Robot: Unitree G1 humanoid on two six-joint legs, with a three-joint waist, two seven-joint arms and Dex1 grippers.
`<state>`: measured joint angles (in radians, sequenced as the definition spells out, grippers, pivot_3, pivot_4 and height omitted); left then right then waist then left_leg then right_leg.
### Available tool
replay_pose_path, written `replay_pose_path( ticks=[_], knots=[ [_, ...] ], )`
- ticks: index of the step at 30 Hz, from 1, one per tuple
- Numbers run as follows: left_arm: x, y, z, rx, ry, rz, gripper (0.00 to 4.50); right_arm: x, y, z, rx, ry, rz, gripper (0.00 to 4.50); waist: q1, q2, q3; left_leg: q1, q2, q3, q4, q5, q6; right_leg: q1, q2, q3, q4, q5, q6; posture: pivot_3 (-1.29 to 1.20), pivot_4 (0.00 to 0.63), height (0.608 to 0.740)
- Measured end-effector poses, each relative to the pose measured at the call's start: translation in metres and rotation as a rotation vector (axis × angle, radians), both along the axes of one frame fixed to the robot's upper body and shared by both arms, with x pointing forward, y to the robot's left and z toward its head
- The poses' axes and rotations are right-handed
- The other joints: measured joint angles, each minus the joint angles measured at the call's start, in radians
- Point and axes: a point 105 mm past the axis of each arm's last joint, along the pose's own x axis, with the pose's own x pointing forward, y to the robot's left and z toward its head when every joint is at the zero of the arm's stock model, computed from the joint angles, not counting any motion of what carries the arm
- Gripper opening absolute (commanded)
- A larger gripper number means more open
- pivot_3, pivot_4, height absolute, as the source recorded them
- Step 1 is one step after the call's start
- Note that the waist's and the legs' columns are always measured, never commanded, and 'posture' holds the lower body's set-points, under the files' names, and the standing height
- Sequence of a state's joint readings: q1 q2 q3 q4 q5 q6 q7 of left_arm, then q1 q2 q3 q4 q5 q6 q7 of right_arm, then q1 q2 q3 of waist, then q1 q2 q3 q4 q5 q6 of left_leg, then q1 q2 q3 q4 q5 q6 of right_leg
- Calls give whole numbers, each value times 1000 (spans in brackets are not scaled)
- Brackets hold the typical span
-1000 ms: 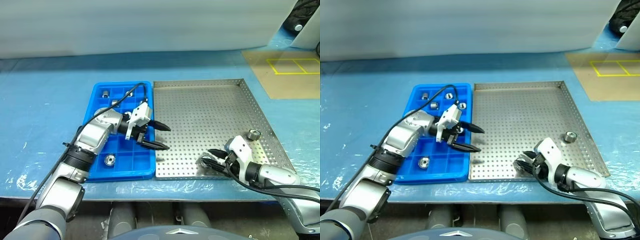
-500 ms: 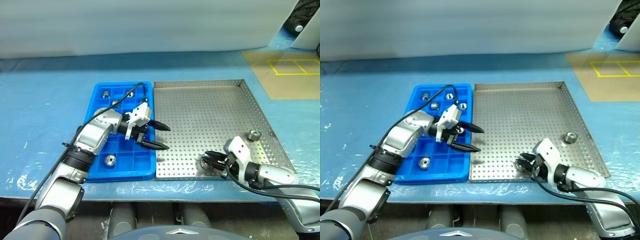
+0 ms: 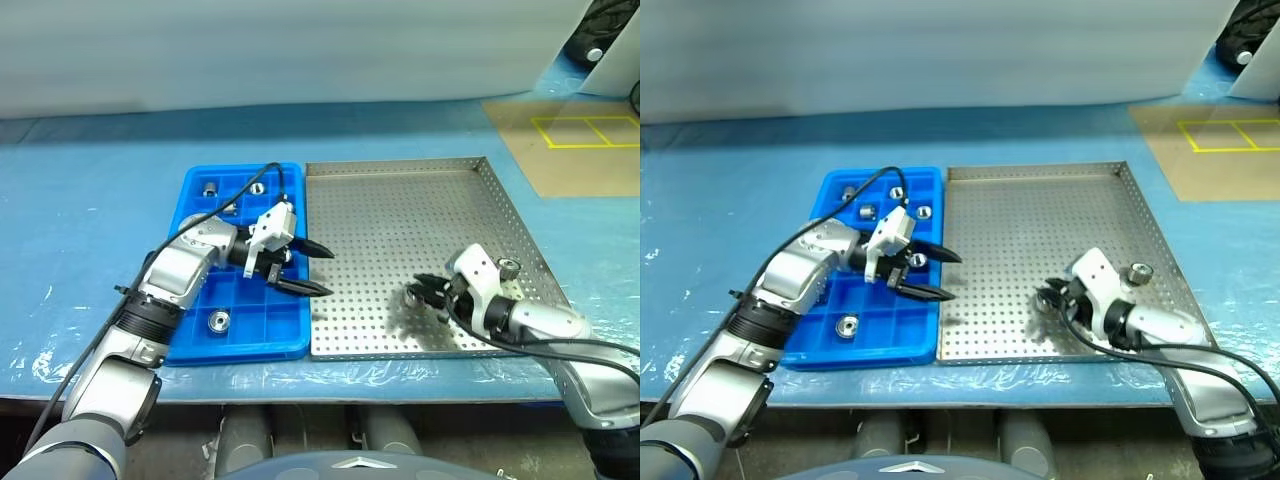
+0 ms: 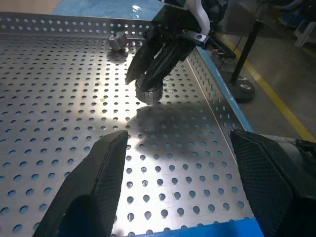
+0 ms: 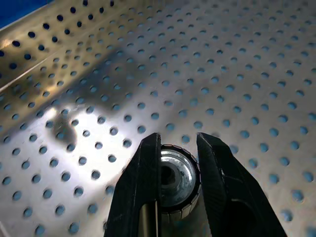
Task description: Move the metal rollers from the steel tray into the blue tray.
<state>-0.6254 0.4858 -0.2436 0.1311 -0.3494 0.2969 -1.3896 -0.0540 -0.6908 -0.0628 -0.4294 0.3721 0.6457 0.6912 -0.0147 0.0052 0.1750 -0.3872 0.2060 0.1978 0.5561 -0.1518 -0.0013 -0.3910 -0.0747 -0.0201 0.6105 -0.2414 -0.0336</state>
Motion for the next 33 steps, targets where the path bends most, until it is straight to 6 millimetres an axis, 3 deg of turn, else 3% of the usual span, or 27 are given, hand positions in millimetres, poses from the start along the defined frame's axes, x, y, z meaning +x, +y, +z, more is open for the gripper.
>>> replay_pose_path(
  ticks=[4, 12, 18, 22, 33],
  knots=[
    [15, 19, 14, 8, -49, 94, 3514, 18, 34, 28, 31, -90, 120, 672, 2, 0, 0, -3, 0, 1, -3, 1, -1, -5, 1, 0, 1, 0, -1, -215, 150, 740],
    [26, 69, 34, 56, -122, 270, 3514, 42, 76, 33, 61, -88, 296, 672, 25, 0, 0, -12, 0, 0, 1, 1, -1, -15, 0, 0, 9, 0, -1, -61, 150, 740],
    [4, 100, 30, 90, -115, 351, 3514, 46, 116, 45, 90, -116, 479, 672, 59, 0, 0, -12, 1, 0, 1, 3, -5, -16, 0, -3, 13, -1, -4, 102, 150, 740],
    [-28, 120, 19, 127, -40, 418, 3514, 41, 143, 41, 122, -75, 628, 672, 81, -1, 1, -13, 2, -3, 1, 3, -5, -17, 0, -4, 13, -2, -4, 217, 150, 740],
    [-61, 128, 27, 117, -42, 585, 3514, 41, 192, 23, 149, -13, 836, 672, 168, -1, 1, -14, 2, -5, 1, 4, -6, -17, -1, -5, 13, -2, -4, 377, 150, 740]
  ],
)
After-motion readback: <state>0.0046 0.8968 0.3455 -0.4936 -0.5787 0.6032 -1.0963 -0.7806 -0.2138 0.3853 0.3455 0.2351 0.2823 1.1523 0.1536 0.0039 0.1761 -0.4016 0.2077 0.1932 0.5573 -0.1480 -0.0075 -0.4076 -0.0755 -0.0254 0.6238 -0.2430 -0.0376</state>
